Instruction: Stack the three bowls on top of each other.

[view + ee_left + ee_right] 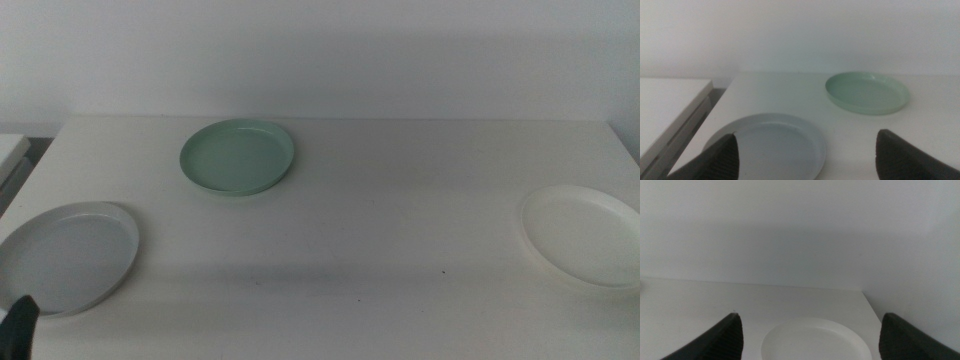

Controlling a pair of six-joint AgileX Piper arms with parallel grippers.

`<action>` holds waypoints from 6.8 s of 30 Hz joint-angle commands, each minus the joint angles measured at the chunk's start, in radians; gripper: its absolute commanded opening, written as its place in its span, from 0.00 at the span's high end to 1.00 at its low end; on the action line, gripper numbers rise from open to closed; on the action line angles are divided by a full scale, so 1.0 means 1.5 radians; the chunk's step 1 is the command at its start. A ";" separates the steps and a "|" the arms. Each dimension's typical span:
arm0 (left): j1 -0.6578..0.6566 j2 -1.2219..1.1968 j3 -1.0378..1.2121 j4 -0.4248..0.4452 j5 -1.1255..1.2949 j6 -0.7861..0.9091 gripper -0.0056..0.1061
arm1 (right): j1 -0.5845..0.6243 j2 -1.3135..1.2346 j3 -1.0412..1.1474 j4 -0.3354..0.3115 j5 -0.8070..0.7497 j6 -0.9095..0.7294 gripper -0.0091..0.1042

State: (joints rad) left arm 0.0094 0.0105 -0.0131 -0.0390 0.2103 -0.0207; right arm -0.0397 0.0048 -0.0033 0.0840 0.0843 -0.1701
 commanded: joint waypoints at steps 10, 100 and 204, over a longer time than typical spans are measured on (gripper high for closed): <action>0.000 0.245 -0.295 0.026 0.283 -0.077 0.11 | -0.004 -0.003 0.002 -0.001 -0.007 -0.004 0.18; -0.091 1.199 -1.085 -0.110 0.674 0.092 0.97 | -0.004 -0.003 0.002 -0.001 -0.007 -0.004 0.18; -0.008 1.552 -1.393 -0.122 0.510 0.081 0.97 | -0.004 -0.003 0.002 -0.001 -0.007 -0.004 0.18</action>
State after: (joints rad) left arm -0.0187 2.3974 -2.0975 -0.2256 0.9697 0.1005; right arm -0.0397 0.0048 -0.0033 0.0840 0.0843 -0.1701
